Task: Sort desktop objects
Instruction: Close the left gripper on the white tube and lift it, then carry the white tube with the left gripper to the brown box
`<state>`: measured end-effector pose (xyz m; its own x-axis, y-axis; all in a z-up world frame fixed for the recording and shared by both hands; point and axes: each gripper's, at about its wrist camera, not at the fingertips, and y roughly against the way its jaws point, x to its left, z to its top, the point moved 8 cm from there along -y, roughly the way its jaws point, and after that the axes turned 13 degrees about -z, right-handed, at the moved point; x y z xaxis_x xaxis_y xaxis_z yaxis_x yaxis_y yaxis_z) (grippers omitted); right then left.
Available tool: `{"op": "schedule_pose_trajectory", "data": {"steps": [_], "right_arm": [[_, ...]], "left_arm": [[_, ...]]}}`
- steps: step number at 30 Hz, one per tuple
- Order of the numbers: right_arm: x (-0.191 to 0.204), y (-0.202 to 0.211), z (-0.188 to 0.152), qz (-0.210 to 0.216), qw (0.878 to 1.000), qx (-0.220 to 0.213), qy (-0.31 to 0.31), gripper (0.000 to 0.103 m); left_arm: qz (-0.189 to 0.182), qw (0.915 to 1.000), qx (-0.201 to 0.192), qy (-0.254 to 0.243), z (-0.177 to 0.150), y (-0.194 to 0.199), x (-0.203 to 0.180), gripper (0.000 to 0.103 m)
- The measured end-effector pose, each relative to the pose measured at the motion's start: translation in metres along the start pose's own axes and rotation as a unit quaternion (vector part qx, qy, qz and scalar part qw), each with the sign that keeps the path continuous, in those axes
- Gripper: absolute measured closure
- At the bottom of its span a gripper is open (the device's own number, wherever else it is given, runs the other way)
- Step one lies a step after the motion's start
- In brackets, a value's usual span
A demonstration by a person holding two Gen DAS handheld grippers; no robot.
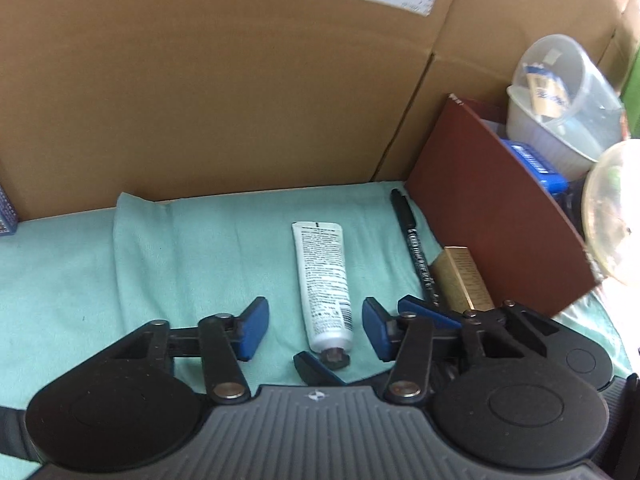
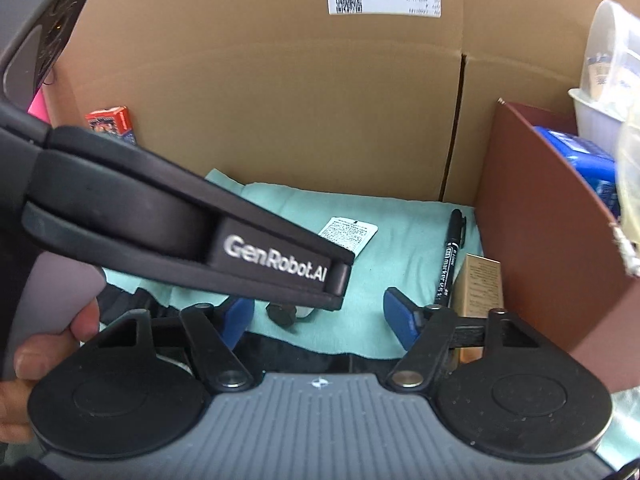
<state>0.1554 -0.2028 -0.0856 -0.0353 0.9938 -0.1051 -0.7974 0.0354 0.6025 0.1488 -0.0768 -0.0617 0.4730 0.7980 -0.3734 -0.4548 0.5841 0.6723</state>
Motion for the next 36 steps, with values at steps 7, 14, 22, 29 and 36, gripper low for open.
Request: {"op": "schedule_pose_trajectory", "data": {"steps": [7,14,22,29,36], "right_arm": [[0.0,-0.014,0.001,-0.002,1.0,0.01,-0.004,0.045],[0.005,-0.008,-0.002,0.006,1.0,0.001,0.025,0.066],[0.003,0.001,-0.009,0.015,0.999,0.003,0.028,0.066],[-0.005,0.022,-0.026,0.027,0.999,0.005,0.03,0.066],[-0.017,0.049,-0.048,0.036,0.999,0.004,0.03,0.066]], "left_arm": [[-0.007,0.9999,0.003,0.006,0.004,-0.009,0.002,0.063],[-0.007,0.9999,0.001,0.012,0.002,-0.01,-0.003,0.07],[0.0,0.9998,0.004,0.02,-0.008,-0.002,-0.01,0.071],[-0.002,0.9996,0.006,0.028,-0.029,0.009,-0.025,0.07],[-0.007,0.9996,0.013,0.025,-0.052,0.021,-0.047,0.07]]}}
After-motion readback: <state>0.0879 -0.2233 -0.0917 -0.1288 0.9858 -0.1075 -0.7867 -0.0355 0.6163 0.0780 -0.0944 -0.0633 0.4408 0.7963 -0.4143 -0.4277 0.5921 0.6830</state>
